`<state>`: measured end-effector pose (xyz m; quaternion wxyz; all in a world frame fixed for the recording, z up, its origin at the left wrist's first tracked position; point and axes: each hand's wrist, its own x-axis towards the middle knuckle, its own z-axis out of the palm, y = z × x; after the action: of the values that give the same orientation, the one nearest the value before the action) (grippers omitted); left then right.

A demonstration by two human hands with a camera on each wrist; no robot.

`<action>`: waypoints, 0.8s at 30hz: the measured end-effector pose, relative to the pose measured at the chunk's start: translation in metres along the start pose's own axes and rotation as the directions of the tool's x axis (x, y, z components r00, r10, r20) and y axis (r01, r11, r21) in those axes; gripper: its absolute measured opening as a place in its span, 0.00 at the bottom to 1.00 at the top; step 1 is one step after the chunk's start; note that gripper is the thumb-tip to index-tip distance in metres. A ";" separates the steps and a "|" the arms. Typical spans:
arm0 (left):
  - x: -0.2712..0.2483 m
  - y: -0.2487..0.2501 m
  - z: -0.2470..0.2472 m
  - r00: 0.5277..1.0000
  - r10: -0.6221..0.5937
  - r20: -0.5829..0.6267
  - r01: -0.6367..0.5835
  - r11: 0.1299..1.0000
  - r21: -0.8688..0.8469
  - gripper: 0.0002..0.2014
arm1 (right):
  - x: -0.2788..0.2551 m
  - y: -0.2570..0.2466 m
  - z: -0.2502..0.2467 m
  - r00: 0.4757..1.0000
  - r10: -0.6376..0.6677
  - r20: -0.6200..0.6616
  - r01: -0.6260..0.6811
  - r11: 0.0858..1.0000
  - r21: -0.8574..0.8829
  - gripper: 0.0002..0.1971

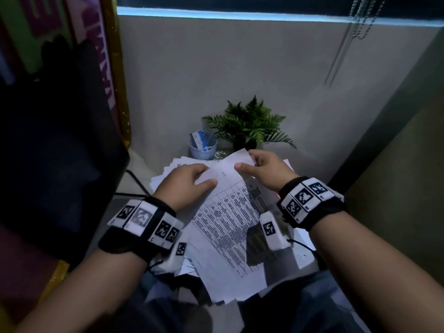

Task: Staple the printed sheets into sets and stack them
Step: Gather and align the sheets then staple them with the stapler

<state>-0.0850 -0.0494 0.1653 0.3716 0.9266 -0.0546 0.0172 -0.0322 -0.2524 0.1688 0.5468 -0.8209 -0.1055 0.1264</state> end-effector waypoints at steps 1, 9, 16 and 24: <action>0.001 0.002 0.001 1.000 0.005 -0.001 -0.005 1.000 -0.015 0.03 | -0.003 -0.003 0.004 1.000 -0.019 -0.002 0.019 1.000 0.002 0.04; -0.002 -0.002 0.011 0.993 -0.088 -0.078 0.084 0.995 -0.051 0.04 | -0.022 0.004 0.026 0.836 -0.455 -0.306 0.303 0.849 -0.433 0.05; -0.002 0.004 0.011 0.996 -0.065 -0.053 0.061 0.995 -0.074 0.05 | -0.019 0.011 0.042 0.824 -0.532 -0.195 0.364 0.760 -0.538 0.06; 0.000 0.002 0.015 0.997 -0.035 -0.074 0.032 0.998 -0.044 0.06 | -0.018 0.004 0.048 0.886 -0.409 -0.218 0.257 0.825 -0.504 0.07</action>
<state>-0.0855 -0.0615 0.1558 0.3935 0.9179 -0.0253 0.0445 -0.0647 -0.2184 0.1489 0.3594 -0.9044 -0.1868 -0.1344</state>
